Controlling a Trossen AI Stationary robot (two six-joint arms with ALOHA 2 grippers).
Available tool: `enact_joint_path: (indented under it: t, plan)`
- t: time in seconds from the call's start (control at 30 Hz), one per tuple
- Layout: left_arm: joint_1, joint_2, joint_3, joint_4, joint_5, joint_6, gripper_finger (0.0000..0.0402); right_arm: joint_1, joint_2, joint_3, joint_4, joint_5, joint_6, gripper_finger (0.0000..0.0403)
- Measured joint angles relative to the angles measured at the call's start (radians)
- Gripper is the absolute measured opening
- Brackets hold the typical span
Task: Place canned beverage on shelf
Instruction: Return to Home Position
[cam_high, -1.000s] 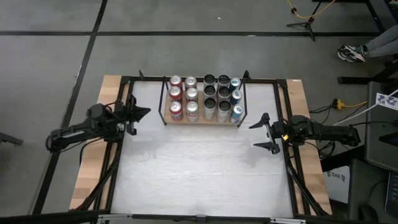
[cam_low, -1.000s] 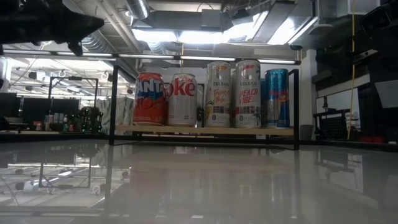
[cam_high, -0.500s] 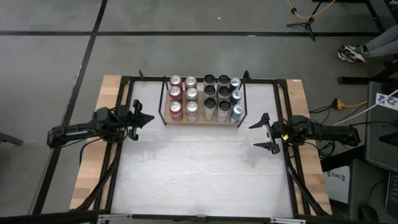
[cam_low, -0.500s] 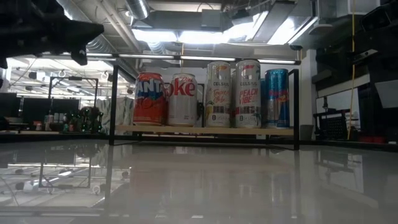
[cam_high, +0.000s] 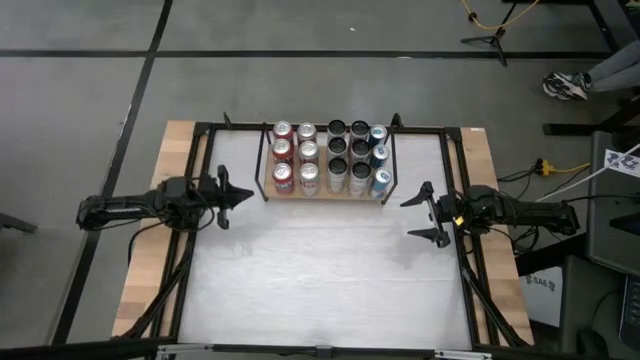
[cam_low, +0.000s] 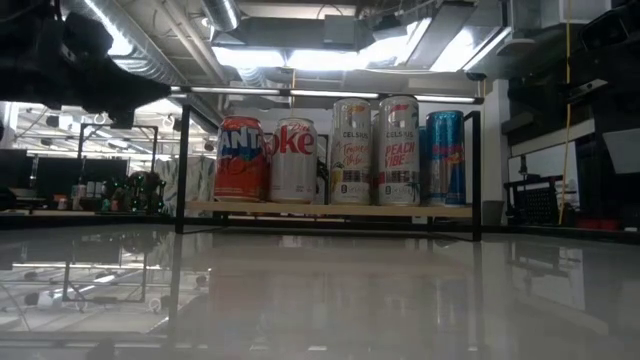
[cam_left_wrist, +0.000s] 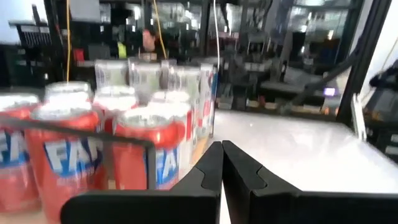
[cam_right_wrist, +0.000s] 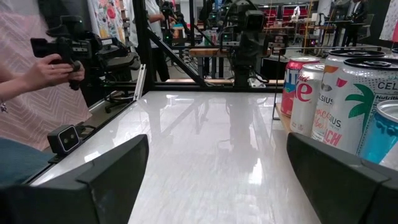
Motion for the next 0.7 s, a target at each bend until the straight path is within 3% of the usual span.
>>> enact_joint_path:
  t: [0.7]
  plan:
    - [0.000,0.020,0.000,-0.025,0.030,0.002,0.0000,0.000,0.000,0.000,0.000,0.000,0.000,0.0379]
